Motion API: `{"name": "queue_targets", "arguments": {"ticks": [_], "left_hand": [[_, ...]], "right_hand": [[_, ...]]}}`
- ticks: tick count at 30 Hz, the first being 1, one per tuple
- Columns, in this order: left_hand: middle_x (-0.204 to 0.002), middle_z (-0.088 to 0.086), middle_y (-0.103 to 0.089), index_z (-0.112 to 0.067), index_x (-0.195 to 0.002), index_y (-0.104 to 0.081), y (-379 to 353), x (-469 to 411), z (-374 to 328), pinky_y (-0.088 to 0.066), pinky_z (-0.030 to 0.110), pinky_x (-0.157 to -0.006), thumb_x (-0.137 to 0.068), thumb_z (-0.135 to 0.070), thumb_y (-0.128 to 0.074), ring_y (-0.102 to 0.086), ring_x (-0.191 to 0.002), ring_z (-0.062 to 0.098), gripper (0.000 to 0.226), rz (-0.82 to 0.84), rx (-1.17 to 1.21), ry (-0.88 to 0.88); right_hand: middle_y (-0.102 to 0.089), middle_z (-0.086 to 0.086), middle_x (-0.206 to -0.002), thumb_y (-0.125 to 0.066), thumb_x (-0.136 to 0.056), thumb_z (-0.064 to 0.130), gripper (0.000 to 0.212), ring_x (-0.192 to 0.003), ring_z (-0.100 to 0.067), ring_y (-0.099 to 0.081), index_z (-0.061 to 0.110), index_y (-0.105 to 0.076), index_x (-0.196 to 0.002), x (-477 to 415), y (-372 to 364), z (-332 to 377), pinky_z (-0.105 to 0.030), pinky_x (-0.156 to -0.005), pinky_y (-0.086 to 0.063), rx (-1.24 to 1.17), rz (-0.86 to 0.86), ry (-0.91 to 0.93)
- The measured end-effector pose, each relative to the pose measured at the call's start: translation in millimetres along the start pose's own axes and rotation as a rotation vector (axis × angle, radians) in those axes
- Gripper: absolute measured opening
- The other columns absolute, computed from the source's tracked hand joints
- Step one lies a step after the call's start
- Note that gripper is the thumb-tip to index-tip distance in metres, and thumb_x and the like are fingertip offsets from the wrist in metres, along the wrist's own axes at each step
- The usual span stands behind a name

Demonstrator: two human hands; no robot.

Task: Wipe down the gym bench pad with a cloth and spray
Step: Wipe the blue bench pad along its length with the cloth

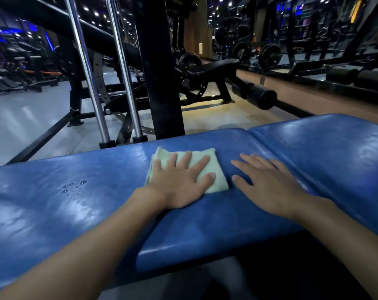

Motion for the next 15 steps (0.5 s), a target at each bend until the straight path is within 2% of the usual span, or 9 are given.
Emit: {"name": "queue_targets", "arguments": {"ticks": [3, 7, 11, 15], "left_hand": [[-0.167, -0.006, 0.004, -0.056, -0.149, 0.010, -3, 59, -15, 0.002, 0.062, -0.116, -0.077, -0.078, 0.006, 0.005, -0.152, 0.027, 0.076, -0.015, -0.003, -0.036], [-0.167, -0.006, 0.006, -0.056, -0.147, 0.017, -8, 107, -25, 0.003, 0.061, -0.117, -0.071, -0.078, 0.011, 0.008, -0.152, 0.027, 0.079, -0.048, 0.004, -0.037], [-0.167, -0.006, 0.003, -0.056, -0.148, 0.013, -5, 91, -19, 0.002, 0.063, -0.116, -0.071, -0.080, 0.009, 0.006, -0.153, 0.026, 0.080, -0.036, 0.030, -0.030], [-0.167, -0.006, 0.003, -0.059, -0.149, 0.005, -1, 37, 4, 0.004, 0.063, -0.116, -0.088, -0.079, -0.008, 0.004, -0.153, 0.026, 0.065, 0.026, 0.049, -0.001]], "right_hand": [[-0.010, 0.012, -0.165, -0.025, -0.099, 0.058, 0.058, -0.150, -0.005, -0.002, 0.039, -0.023, -0.154, 2, 2, 0, -0.040, -0.122, -0.002, -0.011, 0.010, 0.000], [-0.018, 0.011, -0.163, -0.028, -0.101, 0.054, 0.055, -0.150, -0.006, -0.005, 0.034, -0.030, -0.152, 2, 10, 8, -0.044, -0.121, 0.007, 0.051, -0.034, 0.018], [-0.018, 0.013, -0.163, -0.029, -0.101, 0.050, 0.054, -0.150, -0.003, -0.006, 0.035, -0.028, -0.153, -1, 13, 22, -0.039, -0.122, 0.000, -0.074, -0.078, 0.064], [-0.013, 0.013, -0.164, -0.025, -0.102, 0.049, 0.052, -0.150, -0.004, -0.004, 0.037, -0.027, -0.152, -1, -4, 25, -0.041, -0.122, -0.001, -0.014, -0.025, 0.093]]}}
Point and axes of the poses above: each hand's wrist, its own x-axis away from the middle knuckle, its own y-axis out of the back of the hand, z = x × y, the point moved 5 cm from there along -x, towards the middle knuckle
